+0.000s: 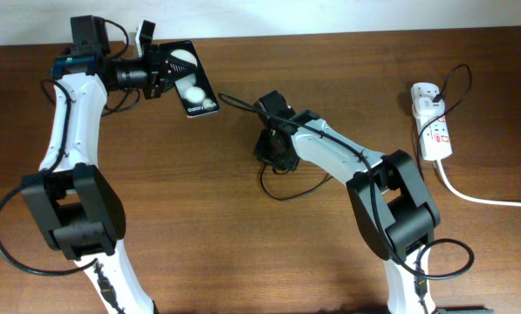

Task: Plug charger to phone and switch on socket
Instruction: 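Close the right gripper on the USB-C plug and lift it, then carry the plug with the right gripper up to the phone's bottom port, then align the plug tip with the port under the left-held phone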

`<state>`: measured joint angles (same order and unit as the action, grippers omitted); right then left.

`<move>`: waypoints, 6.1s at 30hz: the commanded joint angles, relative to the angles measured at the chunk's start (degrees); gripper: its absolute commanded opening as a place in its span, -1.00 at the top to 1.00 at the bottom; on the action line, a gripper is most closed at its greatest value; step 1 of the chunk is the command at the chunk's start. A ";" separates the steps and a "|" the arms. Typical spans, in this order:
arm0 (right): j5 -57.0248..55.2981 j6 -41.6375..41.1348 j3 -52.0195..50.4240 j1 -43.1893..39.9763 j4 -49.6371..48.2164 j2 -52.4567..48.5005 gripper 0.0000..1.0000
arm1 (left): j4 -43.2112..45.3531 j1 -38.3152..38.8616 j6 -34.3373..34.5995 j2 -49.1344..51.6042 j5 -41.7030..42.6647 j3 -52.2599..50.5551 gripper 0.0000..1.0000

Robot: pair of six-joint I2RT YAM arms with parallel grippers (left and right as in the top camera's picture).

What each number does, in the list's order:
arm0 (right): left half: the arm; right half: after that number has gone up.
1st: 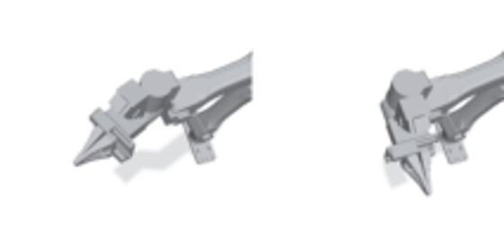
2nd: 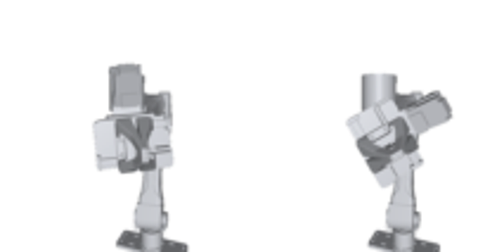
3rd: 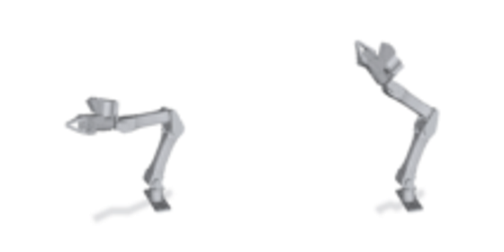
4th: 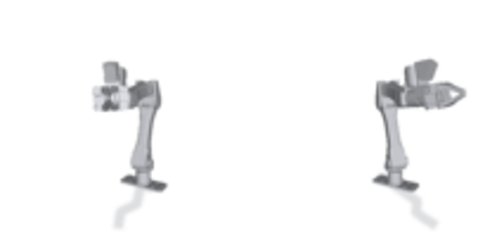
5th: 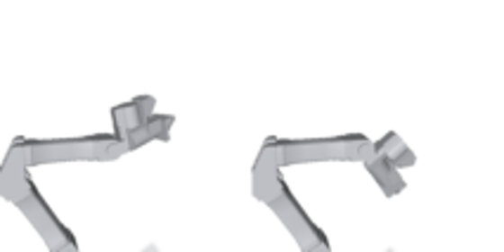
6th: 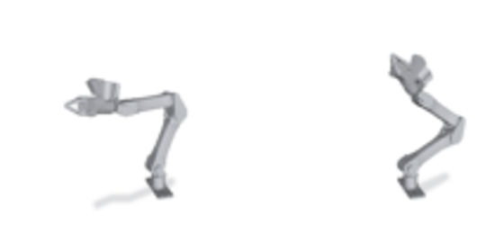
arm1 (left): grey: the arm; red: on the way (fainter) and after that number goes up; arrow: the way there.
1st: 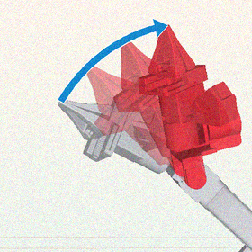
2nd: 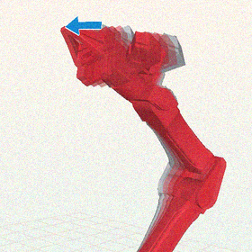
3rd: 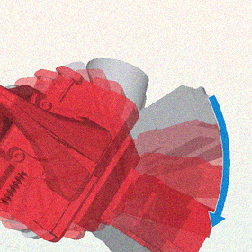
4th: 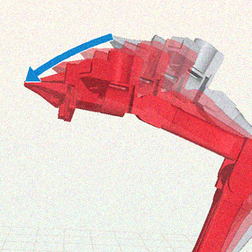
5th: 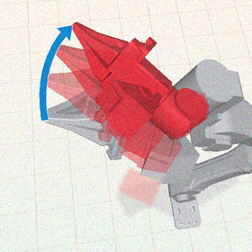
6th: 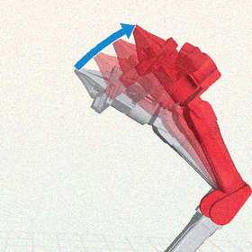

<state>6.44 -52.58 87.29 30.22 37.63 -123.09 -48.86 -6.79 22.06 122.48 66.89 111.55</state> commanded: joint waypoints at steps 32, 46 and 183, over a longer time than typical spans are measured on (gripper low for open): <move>35.12 37.81 1.55 -8.50 1.25 15.65 0.92 | -0.33 -0.13 -1.18 -0.02 2.19 0.04 1.00; 35.65 40.79 1.38 -13.75 13.16 41.03 0.91 | -3.08 6.43 -4.42 -0.02 2.86 0.04 1.00; 49.72 5.86 -41.40 -8.52 -61.37 39.08 0.92 | 1.86 14.91 -12.26 -0.02 22.51 0.04 1.00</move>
<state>57.65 -46.35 46.48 21.54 -23.00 -83.66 -47.27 7.92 9.89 122.48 86.63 111.55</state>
